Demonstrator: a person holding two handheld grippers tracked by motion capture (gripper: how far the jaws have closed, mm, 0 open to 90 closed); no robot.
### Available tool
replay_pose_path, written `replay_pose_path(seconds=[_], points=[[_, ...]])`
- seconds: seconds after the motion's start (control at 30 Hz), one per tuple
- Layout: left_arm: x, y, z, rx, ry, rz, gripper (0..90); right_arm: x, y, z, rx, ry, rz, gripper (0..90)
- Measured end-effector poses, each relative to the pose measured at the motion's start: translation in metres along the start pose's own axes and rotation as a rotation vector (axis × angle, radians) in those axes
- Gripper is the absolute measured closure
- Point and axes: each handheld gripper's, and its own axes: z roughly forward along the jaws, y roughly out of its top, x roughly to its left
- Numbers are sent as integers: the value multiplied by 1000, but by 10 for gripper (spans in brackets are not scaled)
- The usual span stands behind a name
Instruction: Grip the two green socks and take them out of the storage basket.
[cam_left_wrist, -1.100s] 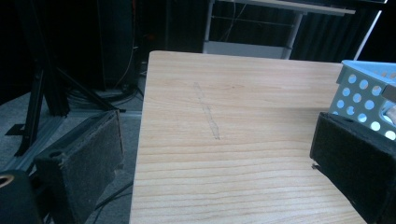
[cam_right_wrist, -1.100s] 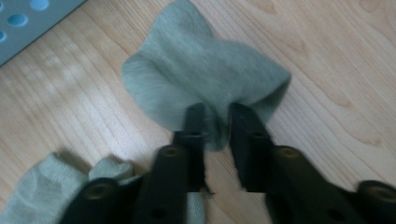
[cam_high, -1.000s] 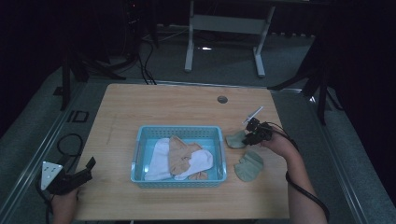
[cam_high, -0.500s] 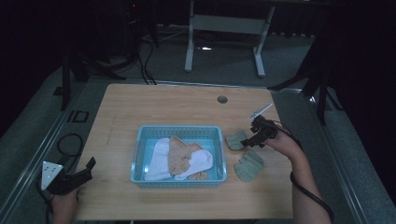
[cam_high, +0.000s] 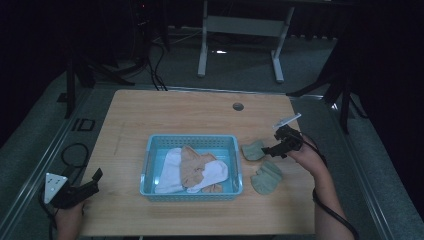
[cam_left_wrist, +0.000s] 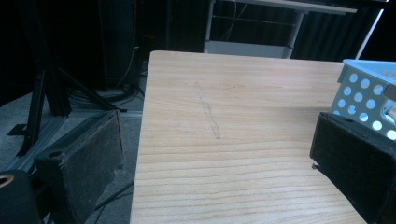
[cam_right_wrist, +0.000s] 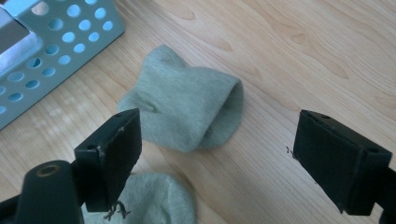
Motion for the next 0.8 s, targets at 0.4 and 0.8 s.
replay_pose_path(seconds=[0.4,0.8], points=[[0,0,0,4,1,0,25,-4,-31,-8,-46,-32,57,153],[0,0,1,7,2,-1,25,-10,-73,-14,-90,-61,147,152]])
